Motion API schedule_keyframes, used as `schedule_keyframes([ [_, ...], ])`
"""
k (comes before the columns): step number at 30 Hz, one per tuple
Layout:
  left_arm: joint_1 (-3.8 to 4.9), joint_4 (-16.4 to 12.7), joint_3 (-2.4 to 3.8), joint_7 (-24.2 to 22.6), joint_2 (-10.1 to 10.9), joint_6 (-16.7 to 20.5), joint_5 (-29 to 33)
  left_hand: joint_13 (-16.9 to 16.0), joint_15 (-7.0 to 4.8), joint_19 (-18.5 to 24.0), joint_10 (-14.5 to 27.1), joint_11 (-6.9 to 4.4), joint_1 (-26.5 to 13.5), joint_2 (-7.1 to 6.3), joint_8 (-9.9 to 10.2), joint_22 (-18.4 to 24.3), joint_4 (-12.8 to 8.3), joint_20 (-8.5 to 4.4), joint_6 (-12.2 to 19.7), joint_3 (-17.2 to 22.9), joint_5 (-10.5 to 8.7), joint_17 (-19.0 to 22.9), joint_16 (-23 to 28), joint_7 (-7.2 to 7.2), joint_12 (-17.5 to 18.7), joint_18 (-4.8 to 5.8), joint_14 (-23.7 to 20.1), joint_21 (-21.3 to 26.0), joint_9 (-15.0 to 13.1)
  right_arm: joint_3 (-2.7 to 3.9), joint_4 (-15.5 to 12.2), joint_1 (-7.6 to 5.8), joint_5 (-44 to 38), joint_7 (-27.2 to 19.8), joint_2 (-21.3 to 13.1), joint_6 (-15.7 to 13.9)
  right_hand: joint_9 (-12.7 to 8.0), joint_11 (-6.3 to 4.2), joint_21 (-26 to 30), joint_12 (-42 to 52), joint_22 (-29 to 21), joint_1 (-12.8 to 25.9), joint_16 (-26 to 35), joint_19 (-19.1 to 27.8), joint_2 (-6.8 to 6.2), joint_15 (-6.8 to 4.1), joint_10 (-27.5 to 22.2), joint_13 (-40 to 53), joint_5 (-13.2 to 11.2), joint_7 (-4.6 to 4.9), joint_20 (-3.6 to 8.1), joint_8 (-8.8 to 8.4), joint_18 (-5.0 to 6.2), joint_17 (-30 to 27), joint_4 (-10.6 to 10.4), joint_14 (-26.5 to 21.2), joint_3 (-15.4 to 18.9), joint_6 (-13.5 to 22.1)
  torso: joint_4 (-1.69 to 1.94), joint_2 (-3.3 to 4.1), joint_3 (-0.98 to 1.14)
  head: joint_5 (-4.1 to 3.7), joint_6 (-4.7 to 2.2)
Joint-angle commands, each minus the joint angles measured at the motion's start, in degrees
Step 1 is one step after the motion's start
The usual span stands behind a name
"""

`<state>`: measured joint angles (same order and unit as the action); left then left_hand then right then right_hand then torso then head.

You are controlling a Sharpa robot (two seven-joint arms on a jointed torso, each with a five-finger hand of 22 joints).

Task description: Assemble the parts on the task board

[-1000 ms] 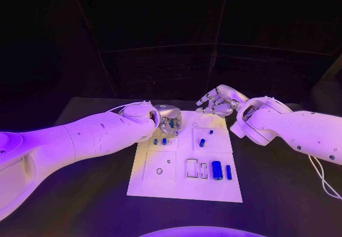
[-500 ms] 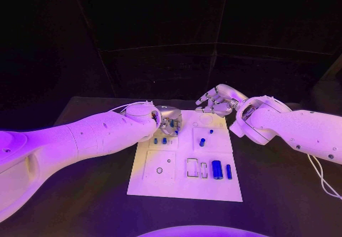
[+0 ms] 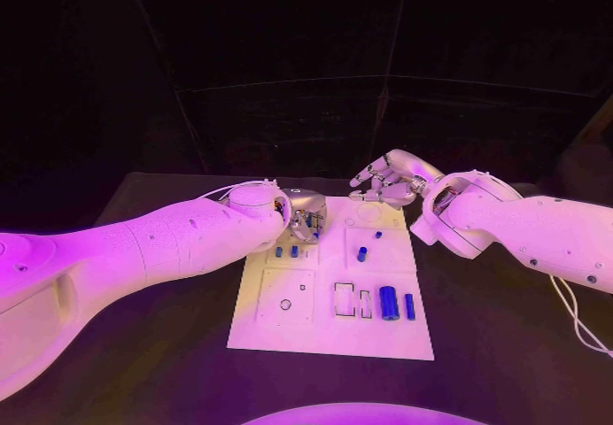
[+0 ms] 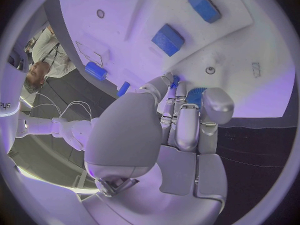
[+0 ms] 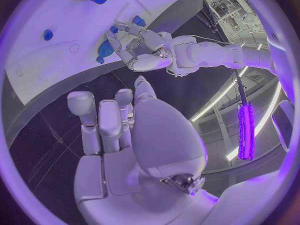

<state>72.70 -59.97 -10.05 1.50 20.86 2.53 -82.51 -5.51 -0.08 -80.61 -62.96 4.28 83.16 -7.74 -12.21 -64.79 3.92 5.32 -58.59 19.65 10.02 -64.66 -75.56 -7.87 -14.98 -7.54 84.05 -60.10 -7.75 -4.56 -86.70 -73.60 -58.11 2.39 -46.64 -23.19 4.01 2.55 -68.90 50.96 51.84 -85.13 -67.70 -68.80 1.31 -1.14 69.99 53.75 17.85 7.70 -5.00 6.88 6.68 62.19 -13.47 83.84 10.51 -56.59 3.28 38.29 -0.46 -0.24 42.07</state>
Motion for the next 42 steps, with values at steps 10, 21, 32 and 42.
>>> schedule_keyframes([
  [10, -0.22, 0.4, -0.15, 1.5, 0.1, -0.6, -0.4, 0.2, -1.01, -0.5, -2.9, -0.56, 1.3, 2.56, 0.2, -1.2, -2.2, -0.51, -2.5, 4.5, -3.51, 0.4, -0.3, 0.27, 0.7, 1.15, 1.4, -1.4, 0.0, 0.03, -0.1, -0.12, -0.2, -0.5, 0.0, -0.3, -0.1, 0.2, 0.2, -0.3, -0.1, -0.2, 0.4, 0.5, 0.2, -0.35, -0.4, -0.1, 0.3, 0.14, 0.12, 0.27, 0.81, -0.1, 0.0, 0.5, 0.1, -0.2, 0.1, -0.02, 0.0, -0.17, 0.12],
  [21, -0.07, -3.1, 0.07, -1.6, 2.9, 6.1, 1.0, 0.3, -1.0, -0.7, -3.9, -0.54, 0.3, 2.06, 0.6, -1.9, -3.3, -0.59, -3.3, 6.2, -3.49, 0.7, -0.4, 0.12, 1.7, 1.27, 1.4, -2.0, 0.1, 0.04, 0.0, -0.12, -0.2, -0.6, 0.0, -0.3, -0.1, 0.2, 0.2, -0.3, -0.1, -0.2, 0.4, 0.5, 0.2, -0.35, -0.4, -0.1, 0.3, 0.14, 0.12, 0.27, 0.81, -0.1, 0.0, 0.5, 0.1, -0.2, 0.24, -0.1, -0.01, -0.11, -0.14],
  [32, 0.25, -7.2, 3.59, -1.6, 7.2, 6.5, 5.8, 0.5, -0.97, -0.7, -4.2, -0.5, -0.4, 1.49, 1.1, -2.1, -3.9, -0.59, -3.4, 7.1, -3.41, 1.4, -0.2, 0.12, 2.6, 1.28, 1.3, -2.1, 0.3, 0.04, 0.2, -0.12, -0.2, -0.6, -0.1, -0.3, -0.1, 0.2, 0.2, -0.3, -0.1, -0.2, 0.4, 0.5, 0.2, -0.35, -0.4, -0.1, 0.3, 0.14, 0.12, 0.27, 0.81, -0.1, 0.0, 0.5, 0.1, -0.2, 0.17, -0.02, -0.01, 0.13, -0.38],
  [42, 0.41, -8.1, 4.03, -0.2, 10.7, 3.7, 7.2, 0.5, -1.0, -0.7, -4.6, -0.54, -0.8, 1.18, 1.2, -2.2, -4.1, -0.6, -3.7, 7.3, -3.45, 2.0, 0.0, 0.17, 2.9, 1.3, 1.2, -2.2, 0.3, 0.04, 0.1, -0.12, -0.2, -0.5, -0.4, -0.3, -0.1, 0.2, 0.2, -0.3, -0.1, -0.2, 0.4, 0.5, 0.2, -0.35, -0.4, -0.1, 0.3, 0.14, 0.12, 0.27, 0.81, -0.1, 0.0, 0.5, 0.1, -0.2, 0.23, -0.01, -0.04, 0.28, -0.18],
])
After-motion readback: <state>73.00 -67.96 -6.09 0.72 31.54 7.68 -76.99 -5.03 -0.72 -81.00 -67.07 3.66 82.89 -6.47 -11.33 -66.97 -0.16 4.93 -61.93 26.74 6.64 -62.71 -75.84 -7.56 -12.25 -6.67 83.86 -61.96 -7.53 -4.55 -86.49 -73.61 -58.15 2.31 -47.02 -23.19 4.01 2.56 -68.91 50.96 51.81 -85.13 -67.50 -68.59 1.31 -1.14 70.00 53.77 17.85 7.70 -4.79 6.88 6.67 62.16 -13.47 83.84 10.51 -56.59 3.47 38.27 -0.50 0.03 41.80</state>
